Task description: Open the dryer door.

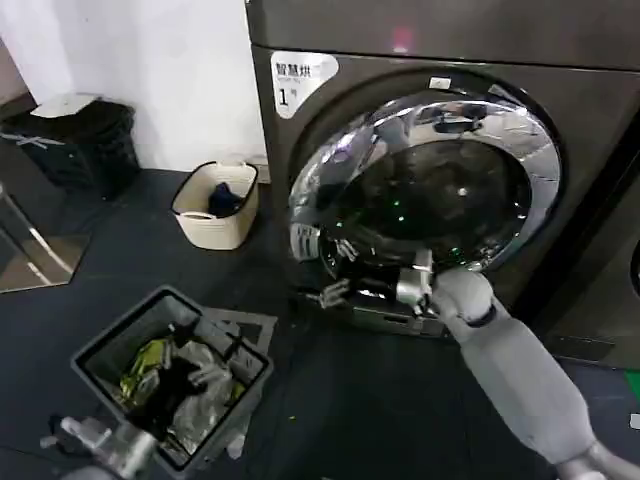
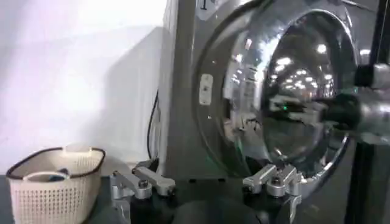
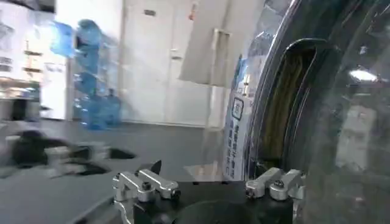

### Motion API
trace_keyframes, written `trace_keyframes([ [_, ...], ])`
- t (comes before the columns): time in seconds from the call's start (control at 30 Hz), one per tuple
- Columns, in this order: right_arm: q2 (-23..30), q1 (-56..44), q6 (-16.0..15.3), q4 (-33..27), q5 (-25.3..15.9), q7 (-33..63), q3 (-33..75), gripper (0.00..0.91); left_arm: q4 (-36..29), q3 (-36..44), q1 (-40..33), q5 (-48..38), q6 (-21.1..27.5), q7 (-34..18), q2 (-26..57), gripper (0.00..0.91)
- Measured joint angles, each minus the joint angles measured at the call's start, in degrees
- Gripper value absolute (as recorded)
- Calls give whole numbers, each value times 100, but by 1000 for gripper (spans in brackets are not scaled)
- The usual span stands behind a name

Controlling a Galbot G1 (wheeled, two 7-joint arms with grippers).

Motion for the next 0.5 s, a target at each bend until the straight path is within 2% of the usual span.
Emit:
trace_keyframes([
  [0.5,-717,-911,-18,725,429,-1210,786,907,862,877,-1610,-1479,252,-240,1710,907],
])
